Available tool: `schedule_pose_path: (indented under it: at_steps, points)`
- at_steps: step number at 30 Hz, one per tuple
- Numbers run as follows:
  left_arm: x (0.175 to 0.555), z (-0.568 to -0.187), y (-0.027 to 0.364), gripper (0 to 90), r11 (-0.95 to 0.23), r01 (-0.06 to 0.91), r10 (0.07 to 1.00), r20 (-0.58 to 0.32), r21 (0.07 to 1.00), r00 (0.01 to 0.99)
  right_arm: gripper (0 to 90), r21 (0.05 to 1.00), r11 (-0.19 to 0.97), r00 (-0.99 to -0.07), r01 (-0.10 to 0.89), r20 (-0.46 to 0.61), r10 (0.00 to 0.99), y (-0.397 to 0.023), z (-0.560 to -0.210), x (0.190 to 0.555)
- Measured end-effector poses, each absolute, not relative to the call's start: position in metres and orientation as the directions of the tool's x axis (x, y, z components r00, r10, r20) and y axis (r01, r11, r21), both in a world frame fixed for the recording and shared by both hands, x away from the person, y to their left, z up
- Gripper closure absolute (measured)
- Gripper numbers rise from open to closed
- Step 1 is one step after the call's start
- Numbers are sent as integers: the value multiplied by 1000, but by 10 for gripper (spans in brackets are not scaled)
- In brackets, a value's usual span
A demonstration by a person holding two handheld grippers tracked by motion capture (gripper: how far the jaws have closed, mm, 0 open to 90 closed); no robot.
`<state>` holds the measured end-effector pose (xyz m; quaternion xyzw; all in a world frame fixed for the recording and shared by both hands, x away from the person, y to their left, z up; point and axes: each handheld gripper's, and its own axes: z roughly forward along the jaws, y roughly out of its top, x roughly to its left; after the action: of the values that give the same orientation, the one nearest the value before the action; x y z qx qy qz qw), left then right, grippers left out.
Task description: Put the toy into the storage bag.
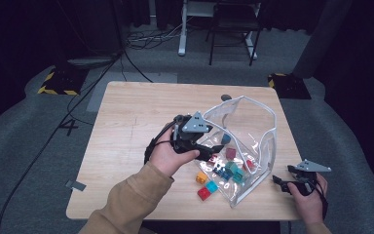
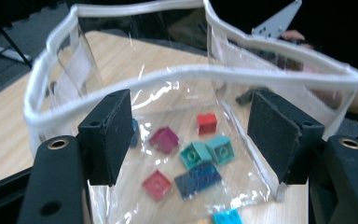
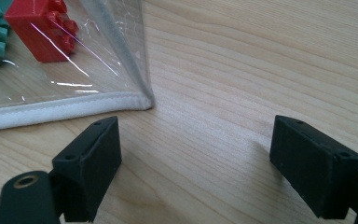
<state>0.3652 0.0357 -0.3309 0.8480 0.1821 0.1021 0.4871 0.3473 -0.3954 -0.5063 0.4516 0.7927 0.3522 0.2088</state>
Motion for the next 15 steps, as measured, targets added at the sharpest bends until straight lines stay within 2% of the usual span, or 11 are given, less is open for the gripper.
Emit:
schedule_pose_path:
  at_steps: [15]
  points:
    - [351,-386,57,319,-489,243,423,-16,838,906,166,747,344,-504,569,-13,863,-395,-506,347]
